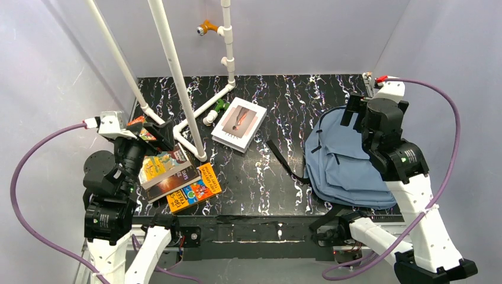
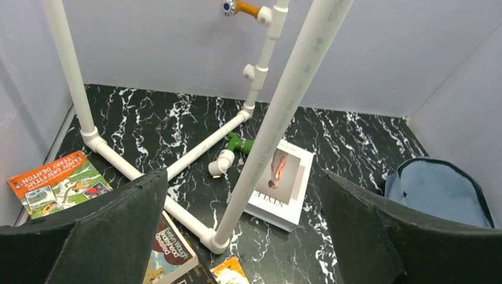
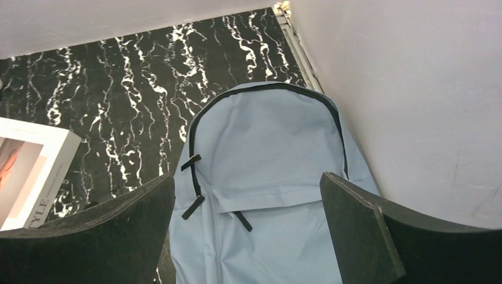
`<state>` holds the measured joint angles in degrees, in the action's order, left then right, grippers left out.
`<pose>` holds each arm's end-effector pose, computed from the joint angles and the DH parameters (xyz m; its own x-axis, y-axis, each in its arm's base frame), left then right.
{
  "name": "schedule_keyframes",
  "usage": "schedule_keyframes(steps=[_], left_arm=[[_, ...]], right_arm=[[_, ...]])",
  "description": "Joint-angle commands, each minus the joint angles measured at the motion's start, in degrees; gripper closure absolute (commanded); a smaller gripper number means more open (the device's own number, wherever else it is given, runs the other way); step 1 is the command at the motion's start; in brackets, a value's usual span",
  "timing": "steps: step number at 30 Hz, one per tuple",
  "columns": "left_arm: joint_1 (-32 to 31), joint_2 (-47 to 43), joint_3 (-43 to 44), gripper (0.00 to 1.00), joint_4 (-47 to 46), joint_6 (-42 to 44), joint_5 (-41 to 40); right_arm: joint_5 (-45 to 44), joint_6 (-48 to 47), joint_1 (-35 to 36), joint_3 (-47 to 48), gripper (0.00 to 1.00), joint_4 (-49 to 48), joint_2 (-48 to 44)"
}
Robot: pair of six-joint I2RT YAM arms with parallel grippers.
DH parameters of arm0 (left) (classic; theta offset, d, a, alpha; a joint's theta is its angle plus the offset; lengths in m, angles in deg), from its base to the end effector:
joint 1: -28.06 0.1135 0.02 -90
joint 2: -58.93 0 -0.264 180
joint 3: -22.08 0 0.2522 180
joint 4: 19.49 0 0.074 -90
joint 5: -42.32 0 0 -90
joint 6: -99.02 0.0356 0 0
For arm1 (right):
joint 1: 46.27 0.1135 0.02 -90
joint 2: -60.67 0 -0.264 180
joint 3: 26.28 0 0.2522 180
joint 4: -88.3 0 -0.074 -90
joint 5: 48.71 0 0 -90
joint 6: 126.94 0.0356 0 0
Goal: Pack the student bag
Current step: Adjust the student bag at the center of the board.
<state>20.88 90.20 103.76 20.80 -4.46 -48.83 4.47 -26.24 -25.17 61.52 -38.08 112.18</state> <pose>0.0626 -0.0072 0.4641 0.1450 -0.2532 -0.9565 0.1431 0.9619 -0.2329 0.1540 0.0365 0.4389 -0.2275 0.0715 -0.9712 0.2929 0.9561 0.0018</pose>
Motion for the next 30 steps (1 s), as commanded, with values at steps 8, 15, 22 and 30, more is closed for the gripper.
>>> schedule_keyframes(steps=[8,15,22,30], left_arm=[[-2.96,0.57,-4.67,0.01,2.29,0.88,4.06],[-3.86,2.21,-8.96,0.01,2.49,-8.1,16.85],[-3.97,3.54,-16.0,0.01,2.4,-16.06,28.46],[-10.36,6.66,-19.79,0.01,2.06,-16.07,34.73]], right_arm=[[0.08,3.93,-0.16,-3.2,0.0,-5.13,9.17],[-0.36,12.04,-3.45,-1.96,0.0,-9.74,26.01],[-2.43,23.07,-8.09,6.71,0.0,-9.44,45.91],[0.89,20.16,-8.36,11.24,0.0,-13.74,59.23]])
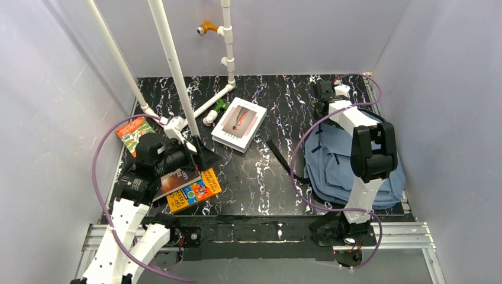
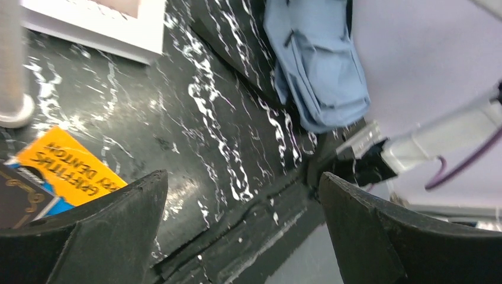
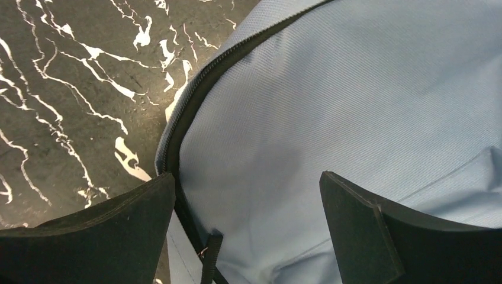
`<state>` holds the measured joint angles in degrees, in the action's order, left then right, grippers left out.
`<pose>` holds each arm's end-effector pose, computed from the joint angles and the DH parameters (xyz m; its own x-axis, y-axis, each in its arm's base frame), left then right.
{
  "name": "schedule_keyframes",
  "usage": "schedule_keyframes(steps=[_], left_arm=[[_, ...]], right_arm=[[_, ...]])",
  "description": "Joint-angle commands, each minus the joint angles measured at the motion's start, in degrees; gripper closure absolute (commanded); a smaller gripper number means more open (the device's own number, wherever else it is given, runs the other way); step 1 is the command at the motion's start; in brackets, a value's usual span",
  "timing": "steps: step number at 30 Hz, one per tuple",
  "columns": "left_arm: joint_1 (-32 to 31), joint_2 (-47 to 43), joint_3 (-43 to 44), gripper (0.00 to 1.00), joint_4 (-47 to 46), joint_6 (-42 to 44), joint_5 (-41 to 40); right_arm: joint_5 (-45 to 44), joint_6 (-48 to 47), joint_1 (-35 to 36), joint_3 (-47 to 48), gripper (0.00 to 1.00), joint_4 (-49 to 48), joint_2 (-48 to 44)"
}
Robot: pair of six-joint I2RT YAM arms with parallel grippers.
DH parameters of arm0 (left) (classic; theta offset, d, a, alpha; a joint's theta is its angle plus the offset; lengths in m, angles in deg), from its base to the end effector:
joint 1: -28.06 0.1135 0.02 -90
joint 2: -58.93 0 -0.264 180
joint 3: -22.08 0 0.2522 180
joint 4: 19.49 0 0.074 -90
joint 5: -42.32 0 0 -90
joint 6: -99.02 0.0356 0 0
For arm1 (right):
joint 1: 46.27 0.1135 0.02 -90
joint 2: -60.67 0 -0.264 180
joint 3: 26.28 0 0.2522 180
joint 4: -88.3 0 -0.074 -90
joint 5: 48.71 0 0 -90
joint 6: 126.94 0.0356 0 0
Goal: Pack the student bag
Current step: Adjust the student bag at the center of the board.
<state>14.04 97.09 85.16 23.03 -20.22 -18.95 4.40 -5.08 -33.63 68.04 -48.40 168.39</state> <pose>0.1331 -0.0509 0.3511 -0.5769 -0.2974 -0.7607 0.4300 0.6813 -0.5924 0.3969 0.0671 0.2209 -0.6153 0.2947 -0.7311 0.5550 0.8206 -0.1363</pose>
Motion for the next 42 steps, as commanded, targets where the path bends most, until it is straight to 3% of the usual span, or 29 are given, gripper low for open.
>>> schedule_keyframes(steps=[1,6,9,12,15,17,18,23,27,32,36,39,42], left_arm=[[-4.24,-0.31,-1.58,0.01,-0.19,-0.22,4.78],[-7.81,0.54,-3.35,0.01,-0.86,-1.05,2.1],[-10.48,2.35,-3.79,0.01,-2.65,-1.87,0.77],[-14.15,4.55,-3.04,0.01,-3.52,-2.23,-1.71],[-17.43,6.12,-1.95,0.01,-3.44,-2.35,-4.67],[-19.19,6.63,-1.49,0.01,-3.45,-2.68,-6.12],[-19.98,6.79,-1.38,0.01,-3.49,-2.86,-6.81],[-22.52,6.57,-1.75,0.01,-3.31,-3.67,-9.38],[-22.96,5.61,-1.9,0.01,-2.09,-3.9,-11.09],[-22.98,5.63,-1.48,0.01,-0.88,-3.26,-12.16],[-22.98,5.79,-1.12,0.01,-0.56,-3.11,-12.38],[-22.98,5.48,-0.9,0.01,-0.46,-3.04,-12.51],[-23.07,5.35,-0.64,0.01,-0.01,-2.64,-12.54]], right_arm=[[1.84,-3.05,0.1,5.47,0.0,-3.49,3.89],[12.33,-16.1,0.27,3.67,0.35,-7.7,3.71],[22.35,-22.43,0.4,-1.18,0.46,-14.41,1.23],[23.72,-23.99,0.63,-1.94,0.56,-14.27,0.92],[19.11,-21.08,0.8,-1.4,0.33,-11.85,-0.1],[18.31,-19.08,0.8,-3.65,0.04,-15.44,-1.55],[17.7,-18.23,0.77,-4.19,0.02,-16.24,-1.78],[9.32,-12.0,0.76,-0.88,0.02,-14.48,-1.22],[7.08,-8.46,0.55,-2.99,0.02,-20.91,-4.47],[-2.66,0.5,0.2,-0.4,0.02,-18.81,-3.83],[-11.3,5.46,0.11,8.18,0.02,-9.86,3.52],[-11.35,5.48,0.01,16.21,0.02,-4.42,10.27],[-10.32,2.65,-0.06,18.93,0.02,-5.94,14.36]])
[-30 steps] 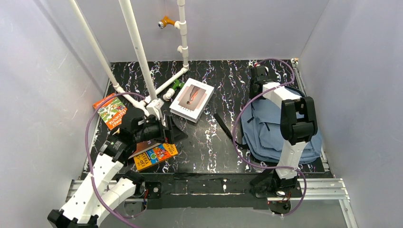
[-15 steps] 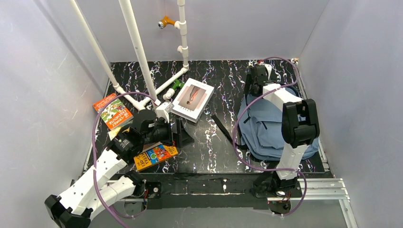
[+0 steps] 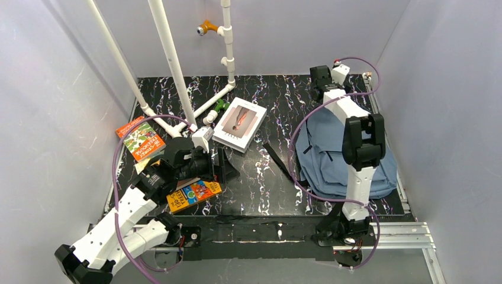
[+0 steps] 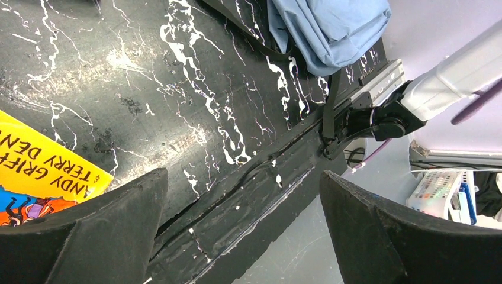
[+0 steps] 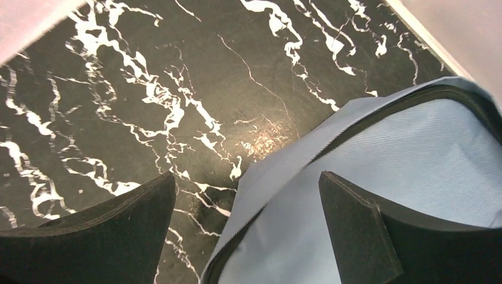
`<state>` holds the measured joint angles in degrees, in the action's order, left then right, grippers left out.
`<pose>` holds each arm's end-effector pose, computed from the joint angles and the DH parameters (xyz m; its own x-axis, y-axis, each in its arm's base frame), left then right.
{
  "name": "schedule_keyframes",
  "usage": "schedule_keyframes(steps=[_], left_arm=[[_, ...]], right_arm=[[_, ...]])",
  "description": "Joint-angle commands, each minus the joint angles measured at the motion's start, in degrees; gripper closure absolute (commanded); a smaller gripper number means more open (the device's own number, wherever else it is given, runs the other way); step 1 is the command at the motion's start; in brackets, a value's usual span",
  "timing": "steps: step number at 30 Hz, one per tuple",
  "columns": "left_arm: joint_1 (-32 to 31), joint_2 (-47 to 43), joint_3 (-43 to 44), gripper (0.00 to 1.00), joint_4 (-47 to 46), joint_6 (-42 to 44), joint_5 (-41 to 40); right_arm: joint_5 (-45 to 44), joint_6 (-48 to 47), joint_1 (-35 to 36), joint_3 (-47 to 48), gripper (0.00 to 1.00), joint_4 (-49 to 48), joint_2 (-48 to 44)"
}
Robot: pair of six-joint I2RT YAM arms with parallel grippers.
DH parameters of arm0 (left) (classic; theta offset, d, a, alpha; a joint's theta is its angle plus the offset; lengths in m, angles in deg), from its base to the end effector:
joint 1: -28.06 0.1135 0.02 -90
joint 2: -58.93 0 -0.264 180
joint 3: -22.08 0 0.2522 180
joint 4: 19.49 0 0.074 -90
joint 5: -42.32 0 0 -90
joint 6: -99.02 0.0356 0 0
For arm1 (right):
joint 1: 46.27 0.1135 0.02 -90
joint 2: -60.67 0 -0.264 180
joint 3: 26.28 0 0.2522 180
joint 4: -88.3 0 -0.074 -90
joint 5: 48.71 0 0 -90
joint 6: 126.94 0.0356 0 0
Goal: Pack the student bag
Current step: Adjust the student bag at the center of the board.
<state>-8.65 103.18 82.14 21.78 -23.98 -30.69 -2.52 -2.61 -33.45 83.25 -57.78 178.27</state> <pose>0.1310 -0.1106 0.3200 -0.7156 -0.1162 -0.6888 0.4691 0.6507 -0.5971 0.4600 0.0794 0.2454 -0.3461 0.3386 -0.8750 0.6500 0.7591 0.0367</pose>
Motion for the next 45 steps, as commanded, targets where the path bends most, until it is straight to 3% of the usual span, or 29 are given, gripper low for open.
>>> schedule_keyframes(steps=[1,6,8,10,11,14,17,19,22,24,27,31,33,36,43,45], left_arm=[[-0.38,-0.7,2.46,0.01,1.54,1.37,-0.82],[-0.37,-0.83,2.36,0.01,2.79,1.88,-1.16],[-0.38,-0.77,2.13,0.01,2.77,1.75,-1.1],[-0.34,-0.45,2.25,0.01,2.81,1.64,-0.79],[-0.38,-0.26,2.34,0.01,2.89,1.5,-0.63],[-0.46,0.19,2.35,0.01,2.59,0.49,-0.4],[-0.47,1.05,1.97,0.01,1.02,-1.69,-0.27],[-0.66,1.68,1.79,0.01,-0.59,-3.41,0.49],[-1.34,1.75,1.2,0.01,-2.22,-5.83,0.49],[-1.85,1.35,0.44,0.01,-2.68,-6.91,-0.43],[-2.75,0.69,-1.1,0.01,-3.47,-8.33,-2.33],[-3.61,0.91,-2.79,0.01,-4.98,-10.42,-3.22],[-4.32,1.28,-3.21,0.01,-5.77,-10.79,-3.36],[-5.65,2.06,-3.48,0.01,-6.49,-10.79,-3.97],[-11.81,7.74,-2.52,0.01,-11.37,-9.69,-6.49],[-14.29,11.6,-0.79,0.01,-12.61,-9.43,-7.34]], right_arm=[[-2.25,-0.87,-0.37,5.05,0.02,3.69,5.82],[3.14,-4.96,-0.49,3.41,0.21,5.06,7.3],[7.22,-10.01,-0.43,-0.89,0.39,-0.03,4.69],[11.72,-17.21,-0.23,-4.91,0.7,-7.67,1.47],[13.96,-22.2,0.01,-6.32,0.8,-11.11,0.05],[26.87,-36.7,0.91,-4.24,0.99,-13.6,-0.75],[33.67,-47.2,3.77,5.85,0.99,-4.22,2.49],[30.81,-55.18,8.06,9.4,0.99,-0.04,2.31],[25.13,-63.95,15.7,6.2,0.99,2.63,-1.43],[22.0,-64.67,19.98,1.76,0.99,3.29,-5.33],[21.57,-58.03,24.92,-8.08,0.95,1.31,-12.13],[28.1,-42.49,26.39,-23.4,0.63,-5.21,-22.89],[29.52,-37.61,26.47,-29.73,0.54,-6.19,-28.05],[27.98,-29.95,26.38,-34.81,0.42,-0.96,-34.71],[24.87,-3.51,24.4,-42.35,0.03,8.69,-52.8],[21.4,-0.07,23.77,-45.13,0.02,8.75,-57.69]])
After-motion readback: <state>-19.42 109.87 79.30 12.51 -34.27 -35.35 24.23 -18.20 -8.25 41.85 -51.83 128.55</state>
